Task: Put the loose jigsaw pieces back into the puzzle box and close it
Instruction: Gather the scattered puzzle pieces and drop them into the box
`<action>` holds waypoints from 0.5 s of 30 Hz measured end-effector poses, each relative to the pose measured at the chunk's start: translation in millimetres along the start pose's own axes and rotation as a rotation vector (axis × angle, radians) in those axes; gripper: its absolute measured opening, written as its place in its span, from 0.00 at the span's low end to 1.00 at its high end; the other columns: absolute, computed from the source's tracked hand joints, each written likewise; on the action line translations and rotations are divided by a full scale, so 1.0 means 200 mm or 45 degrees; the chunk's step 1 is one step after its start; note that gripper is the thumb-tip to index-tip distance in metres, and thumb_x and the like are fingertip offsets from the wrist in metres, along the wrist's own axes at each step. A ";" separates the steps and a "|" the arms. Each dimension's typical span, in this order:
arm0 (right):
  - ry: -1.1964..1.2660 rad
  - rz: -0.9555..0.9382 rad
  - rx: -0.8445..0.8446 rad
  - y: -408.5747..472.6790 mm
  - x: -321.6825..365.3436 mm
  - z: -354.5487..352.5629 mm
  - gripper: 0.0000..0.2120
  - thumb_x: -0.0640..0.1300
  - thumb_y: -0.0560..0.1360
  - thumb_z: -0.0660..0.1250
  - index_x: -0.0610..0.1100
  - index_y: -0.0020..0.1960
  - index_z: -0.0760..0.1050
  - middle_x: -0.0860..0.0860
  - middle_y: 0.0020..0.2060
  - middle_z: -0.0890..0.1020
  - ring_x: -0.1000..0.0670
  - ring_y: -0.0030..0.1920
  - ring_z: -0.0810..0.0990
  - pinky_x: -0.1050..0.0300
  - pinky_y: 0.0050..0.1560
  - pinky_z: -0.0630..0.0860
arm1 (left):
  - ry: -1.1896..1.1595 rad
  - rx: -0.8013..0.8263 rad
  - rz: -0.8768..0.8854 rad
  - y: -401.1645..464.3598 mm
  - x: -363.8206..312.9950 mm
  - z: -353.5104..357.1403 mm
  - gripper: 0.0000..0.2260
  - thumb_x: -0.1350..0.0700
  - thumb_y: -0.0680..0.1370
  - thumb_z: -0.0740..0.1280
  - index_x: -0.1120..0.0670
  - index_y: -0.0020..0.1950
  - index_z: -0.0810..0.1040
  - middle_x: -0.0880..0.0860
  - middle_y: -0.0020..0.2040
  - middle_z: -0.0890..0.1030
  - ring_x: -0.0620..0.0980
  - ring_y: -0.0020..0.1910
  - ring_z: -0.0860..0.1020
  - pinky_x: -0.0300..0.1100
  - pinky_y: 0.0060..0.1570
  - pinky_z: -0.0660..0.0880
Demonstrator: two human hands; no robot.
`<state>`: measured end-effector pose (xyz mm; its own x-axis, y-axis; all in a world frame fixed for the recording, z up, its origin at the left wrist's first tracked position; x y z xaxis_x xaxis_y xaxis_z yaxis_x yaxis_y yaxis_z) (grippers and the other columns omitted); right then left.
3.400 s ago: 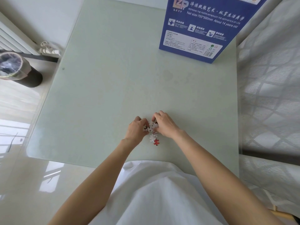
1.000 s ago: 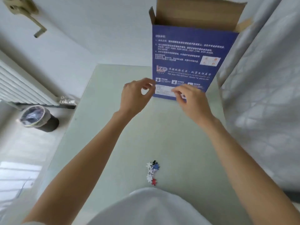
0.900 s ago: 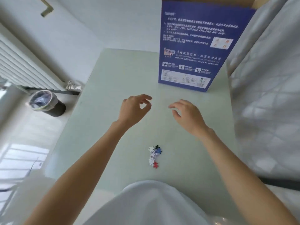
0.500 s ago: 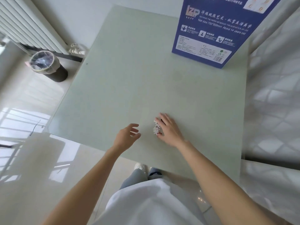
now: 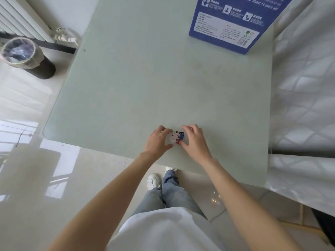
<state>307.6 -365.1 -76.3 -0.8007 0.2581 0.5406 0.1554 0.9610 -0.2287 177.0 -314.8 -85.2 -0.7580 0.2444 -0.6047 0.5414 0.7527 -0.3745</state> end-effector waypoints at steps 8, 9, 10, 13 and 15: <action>-0.044 0.131 0.089 0.03 0.03 0.05 0.15 0.38 0.71 0.70 0.39 0.57 0.73 0.43 0.52 0.76 0.42 0.51 0.76 0.52 0.50 0.71 | 0.022 0.061 0.001 0.08 -0.06 0.02 0.18 0.56 0.69 0.75 0.57 0.56 0.77 0.56 0.50 0.78 0.56 0.48 0.78 0.43 0.49 0.71; -0.048 0.138 0.099 0.03 0.02 0.05 0.15 0.38 0.71 0.69 0.39 0.57 0.73 0.43 0.52 0.76 0.42 0.51 0.76 0.52 0.49 0.71 | 0.029 0.081 -0.003 0.08 -0.06 0.03 0.18 0.55 0.69 0.75 0.57 0.56 0.77 0.56 0.50 0.78 0.56 0.48 0.78 0.43 0.49 0.71; -0.060 0.139 0.116 0.04 0.02 0.05 0.15 0.37 0.71 0.68 0.40 0.57 0.72 0.43 0.52 0.75 0.42 0.52 0.75 0.52 0.49 0.70 | 0.044 0.101 -0.009 0.09 -0.07 0.04 0.19 0.55 0.69 0.75 0.58 0.57 0.76 0.57 0.52 0.77 0.56 0.49 0.78 0.42 0.49 0.70; -0.156 0.132 0.199 0.06 0.01 0.07 0.16 0.38 0.72 0.69 0.40 0.59 0.70 0.43 0.55 0.72 0.43 0.56 0.72 0.53 0.50 0.69 | 0.086 0.137 -0.028 0.11 -0.08 0.04 0.19 0.54 0.70 0.74 0.58 0.57 0.75 0.57 0.55 0.74 0.58 0.50 0.77 0.43 0.50 0.69; -0.214 0.136 0.246 0.08 0.01 0.07 0.19 0.42 0.72 0.70 0.40 0.59 0.69 0.43 0.56 0.70 0.43 0.57 0.69 0.52 0.51 0.70 | 0.110 0.155 -0.020 0.12 -0.10 0.04 0.18 0.55 0.70 0.74 0.59 0.56 0.75 0.57 0.56 0.72 0.58 0.51 0.76 0.43 0.51 0.70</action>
<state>299.7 -350.6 -89.9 -0.8729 0.3217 0.3669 0.1439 0.8882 -0.4365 207.5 -306.7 -88.8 -0.7923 0.2889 -0.5374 0.5655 0.6784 -0.4689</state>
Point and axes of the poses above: each hand's wrist, its own y-axis towards the middle knuckle, its own z-axis out of the palm, x = y × z, the point moved 6 cm from there along y, towards the middle knuckle
